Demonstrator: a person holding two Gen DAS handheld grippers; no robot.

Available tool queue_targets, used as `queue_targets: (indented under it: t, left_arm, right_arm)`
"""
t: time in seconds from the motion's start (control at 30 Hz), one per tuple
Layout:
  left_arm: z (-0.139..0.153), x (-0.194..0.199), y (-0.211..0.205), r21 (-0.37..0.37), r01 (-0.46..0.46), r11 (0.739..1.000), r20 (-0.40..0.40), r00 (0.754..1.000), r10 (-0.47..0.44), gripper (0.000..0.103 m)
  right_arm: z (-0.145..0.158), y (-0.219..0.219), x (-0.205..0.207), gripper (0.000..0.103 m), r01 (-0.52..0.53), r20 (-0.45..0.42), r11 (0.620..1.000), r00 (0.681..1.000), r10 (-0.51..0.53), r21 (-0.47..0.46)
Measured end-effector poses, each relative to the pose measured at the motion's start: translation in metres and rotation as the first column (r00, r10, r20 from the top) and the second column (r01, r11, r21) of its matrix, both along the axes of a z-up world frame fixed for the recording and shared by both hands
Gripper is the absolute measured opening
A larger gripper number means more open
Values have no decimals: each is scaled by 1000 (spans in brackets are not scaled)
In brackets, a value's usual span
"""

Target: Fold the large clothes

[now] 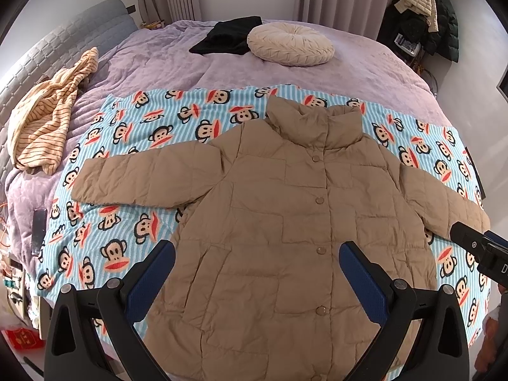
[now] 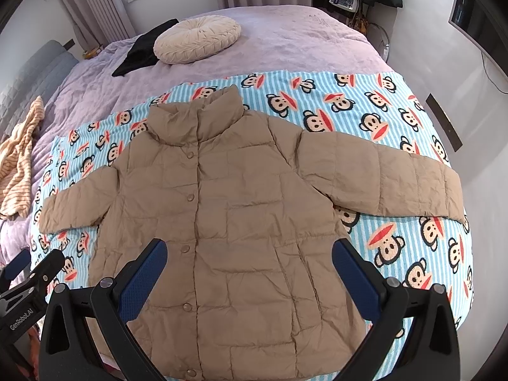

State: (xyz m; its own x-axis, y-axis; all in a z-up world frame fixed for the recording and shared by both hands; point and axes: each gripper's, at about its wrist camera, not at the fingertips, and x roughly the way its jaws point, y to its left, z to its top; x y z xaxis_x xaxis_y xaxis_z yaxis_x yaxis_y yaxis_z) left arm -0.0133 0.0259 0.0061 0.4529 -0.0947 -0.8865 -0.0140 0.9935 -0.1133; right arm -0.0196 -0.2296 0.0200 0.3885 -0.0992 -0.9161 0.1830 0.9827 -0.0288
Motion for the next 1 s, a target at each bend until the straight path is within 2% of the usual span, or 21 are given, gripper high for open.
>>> queue_targets:
  t: [0.17,0.37,0.63,0.73,0.83,0.93,1.0]
  left_arm:
    - [-2,2,-2,20,10,1000,-43,999,-10,103]
    - [-4,4,4,13,13,1000,-17,1000,-13,103]
    - [-21,7,37,-66,-44,997,-20,999,43,103]
    - [-33,13,55,-73,-57,996,-28,998,55,103]
    - [-51,25,76,-66,-57,996,-50,997,53,103]
    - [-76,38,107,-42,-88,995,-79,993,84,103]
    - [-96,50,135,-56,-120,991,-104,988,113,103]
  right_arm:
    - [3,2,-2,103,3,2,1000,1000,-3,-6]
    - [0,8,-2,103,8,-10,1000,1000,-9,-15]
    - [-13,25,6,103,-30,-55,999,998,28,-34]
    - [-17,36,10,103,-43,-62,998,997,41,-36]
    - [-26,44,15,103,-8,-61,999,998,5,-46]
    - [-40,54,20,103,10,-57,999,998,-12,-43]
    - [-50,66,23,103,11,-48,999,999,-13,-47]
